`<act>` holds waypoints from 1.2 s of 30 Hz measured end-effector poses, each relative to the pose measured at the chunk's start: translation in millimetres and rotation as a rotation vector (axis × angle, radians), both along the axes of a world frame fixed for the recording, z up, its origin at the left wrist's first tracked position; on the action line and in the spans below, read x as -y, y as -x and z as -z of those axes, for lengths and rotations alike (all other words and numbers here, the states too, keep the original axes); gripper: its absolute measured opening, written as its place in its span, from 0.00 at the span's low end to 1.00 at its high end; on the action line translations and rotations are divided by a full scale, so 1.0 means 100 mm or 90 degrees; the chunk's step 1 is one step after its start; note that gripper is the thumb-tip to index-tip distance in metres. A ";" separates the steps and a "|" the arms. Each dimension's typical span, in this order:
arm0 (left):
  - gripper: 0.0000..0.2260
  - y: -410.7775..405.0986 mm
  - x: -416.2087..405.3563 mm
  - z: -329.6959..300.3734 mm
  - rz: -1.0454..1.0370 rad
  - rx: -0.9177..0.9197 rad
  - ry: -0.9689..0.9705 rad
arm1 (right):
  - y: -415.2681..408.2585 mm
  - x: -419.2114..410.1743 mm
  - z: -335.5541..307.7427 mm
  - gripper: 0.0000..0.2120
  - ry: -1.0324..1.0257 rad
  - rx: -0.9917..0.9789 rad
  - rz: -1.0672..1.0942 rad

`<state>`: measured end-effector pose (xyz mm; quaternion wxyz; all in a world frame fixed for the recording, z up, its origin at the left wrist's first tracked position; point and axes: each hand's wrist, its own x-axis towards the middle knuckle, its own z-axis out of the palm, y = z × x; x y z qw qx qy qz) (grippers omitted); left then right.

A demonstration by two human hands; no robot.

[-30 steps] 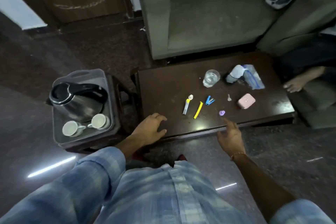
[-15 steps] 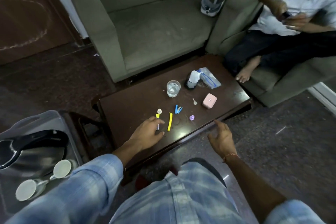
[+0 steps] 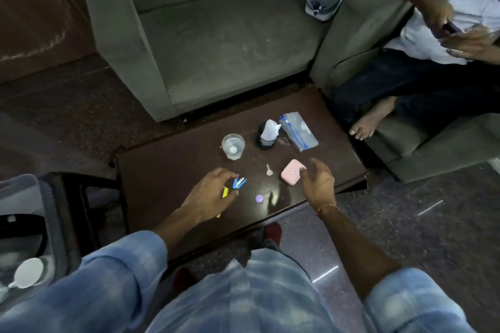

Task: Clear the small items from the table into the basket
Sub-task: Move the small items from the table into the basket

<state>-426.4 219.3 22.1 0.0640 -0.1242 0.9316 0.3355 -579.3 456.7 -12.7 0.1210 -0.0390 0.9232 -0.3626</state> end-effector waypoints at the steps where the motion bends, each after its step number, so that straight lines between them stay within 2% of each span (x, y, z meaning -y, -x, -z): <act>1: 0.17 0.13 -0.07 0.01 -0.003 0.003 -0.001 | 0.17 -0.04 0.03 0.20 0.010 0.005 0.004; 7: 0.20 0.84 -0.38 0.12 -0.078 -0.021 -0.038 | 1.04 -0.19 0.21 0.20 -0.002 0.049 -0.010; 17: 0.23 1.91 -0.45 0.57 -0.023 0.044 -0.064 | 1.63 -0.09 0.64 0.22 -0.036 0.097 -0.039; 24: 0.23 2.19 -0.48 0.94 -0.002 0.089 -0.050 | 1.89 0.02 1.13 0.24 -0.051 0.189 0.018; 28: 0.22 2.30 -0.45 1.16 0.007 0.091 -0.050 | 2.08 0.07 1.47 0.25 -0.092 0.190 0.032; 36: 0.21 2.38 -0.41 1.38 0.008 0.102 -0.056 | 2.26 0.13 2.00 0.36 -0.208 0.247 0.022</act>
